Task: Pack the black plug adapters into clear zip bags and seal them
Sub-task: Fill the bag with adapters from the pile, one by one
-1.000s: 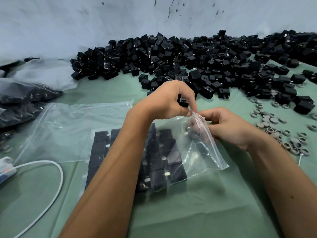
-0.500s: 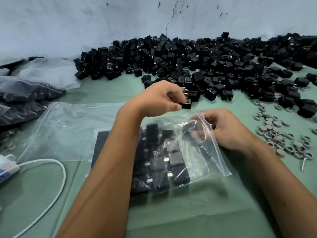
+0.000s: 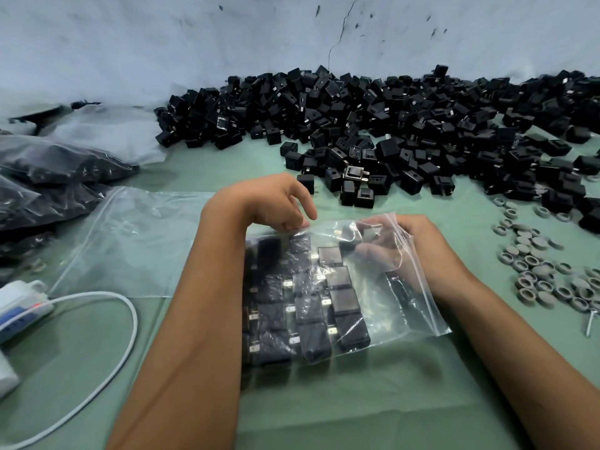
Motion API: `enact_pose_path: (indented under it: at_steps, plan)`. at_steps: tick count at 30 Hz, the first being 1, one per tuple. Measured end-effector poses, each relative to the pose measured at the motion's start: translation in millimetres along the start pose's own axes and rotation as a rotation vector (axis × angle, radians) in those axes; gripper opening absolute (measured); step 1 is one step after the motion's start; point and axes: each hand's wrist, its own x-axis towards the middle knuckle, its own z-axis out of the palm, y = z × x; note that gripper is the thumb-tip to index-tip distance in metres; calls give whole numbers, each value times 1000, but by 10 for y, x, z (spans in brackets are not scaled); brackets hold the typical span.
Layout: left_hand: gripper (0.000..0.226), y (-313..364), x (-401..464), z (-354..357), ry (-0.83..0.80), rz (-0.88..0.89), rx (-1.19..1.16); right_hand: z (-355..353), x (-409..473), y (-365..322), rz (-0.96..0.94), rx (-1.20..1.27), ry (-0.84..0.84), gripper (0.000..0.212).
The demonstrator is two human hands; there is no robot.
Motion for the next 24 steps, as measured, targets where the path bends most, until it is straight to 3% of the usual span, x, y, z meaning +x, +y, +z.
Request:
enact_pose_path:
  at_steps: [12,14,17,20,24]
  plan:
    - [19,-259,-140,-178,-79,-69,-76,106,7,52,-146,-53,-50,36]
    - [15,-295,-180,-201,-38,-87,-74,114,10,46,-153,10,-86,19]
    - [12,-376,-265,-290,10,-142,-79,148,77,40,-262,-132,-141,33]
    - [13,-465,-355,-397,33,-195,-89,125,198,136,-366,-249,-198,24]
    - [13,-518,-396,-436,25,-224,-87,160,239,231,-359,-228,-249,13]
